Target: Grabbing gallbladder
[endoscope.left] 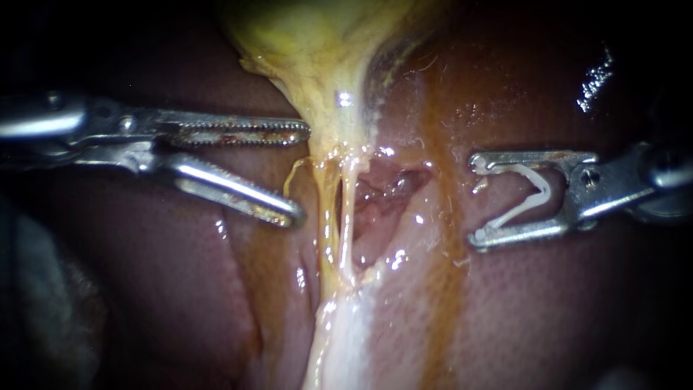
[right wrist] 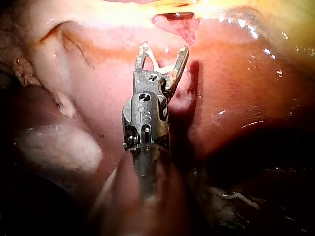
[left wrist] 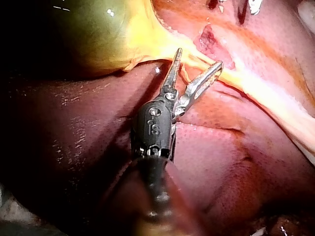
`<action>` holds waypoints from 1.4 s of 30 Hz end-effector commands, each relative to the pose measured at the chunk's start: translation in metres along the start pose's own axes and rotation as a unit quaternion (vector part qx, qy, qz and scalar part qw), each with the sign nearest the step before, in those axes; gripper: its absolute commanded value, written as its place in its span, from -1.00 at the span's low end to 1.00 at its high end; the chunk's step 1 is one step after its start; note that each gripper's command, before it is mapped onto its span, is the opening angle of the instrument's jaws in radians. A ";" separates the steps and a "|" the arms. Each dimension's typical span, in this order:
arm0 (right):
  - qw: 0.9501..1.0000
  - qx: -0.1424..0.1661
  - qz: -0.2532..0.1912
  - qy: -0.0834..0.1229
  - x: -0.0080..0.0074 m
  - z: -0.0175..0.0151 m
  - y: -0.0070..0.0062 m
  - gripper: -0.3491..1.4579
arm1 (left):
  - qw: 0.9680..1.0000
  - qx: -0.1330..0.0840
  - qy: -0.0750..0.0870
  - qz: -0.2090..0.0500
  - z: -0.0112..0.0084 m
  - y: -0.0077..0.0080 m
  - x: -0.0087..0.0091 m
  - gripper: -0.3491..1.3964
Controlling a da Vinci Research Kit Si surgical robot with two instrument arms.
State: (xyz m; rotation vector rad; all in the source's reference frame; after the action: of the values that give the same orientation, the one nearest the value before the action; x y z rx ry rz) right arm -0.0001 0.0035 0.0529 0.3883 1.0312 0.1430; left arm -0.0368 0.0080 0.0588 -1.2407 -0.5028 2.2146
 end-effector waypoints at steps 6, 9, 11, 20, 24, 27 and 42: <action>1.000 0.000 0.000 0.000 0.0000 0.0000 0.0000 -0.06 | 1.000 0.000 0.000 0.000 0.0000 -0.0001 -0.0001 0.08; 1.000 0.000 0.000 0.000 0.0000 0.0000 0.0000 -0.06 | 1.000 0.000 -0.003 0.001 0.0002 -0.0004 -0.0004 0.08; 1.000 0.000 0.000 0.000 0.0000 0.0000 0.0000 -0.06 | 1.000 0.001 -0.004 -0.004 0.0004 -0.0007 -0.0007 0.08; 1.000 0.000 0.000 0.000 0.0001 0.0000 -0.0001 -0.06 | 1.000 0.006 -0.016 -0.022 0.0023 -0.0026 -0.0033 0.08; 1.000 0.000 0.000 0.000 0.0001 0.0000 -0.0001 -0.06 | 0.999 0.003 -0.020 -0.034 0.0033 -0.0030 -0.0044 0.08; 1.000 0.000 0.000 0.000 0.0001 0.0000 -0.0001 -0.06 | 0.999 0.000 -0.020 -0.048 0.0038 -0.0031 -0.0046 0.04; 1.000 0.000 0.000 0.000 0.0001 0.0001 -0.0001 -0.06 | 0.990 -0.015 -0.018 -0.143 0.0049 -0.0030 -0.0044 -0.08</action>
State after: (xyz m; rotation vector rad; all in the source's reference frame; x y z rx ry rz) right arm 0.0000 0.0034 0.0528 0.3885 1.0312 0.1428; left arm -0.0383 0.0073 0.0658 -1.0681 -0.6896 1.9893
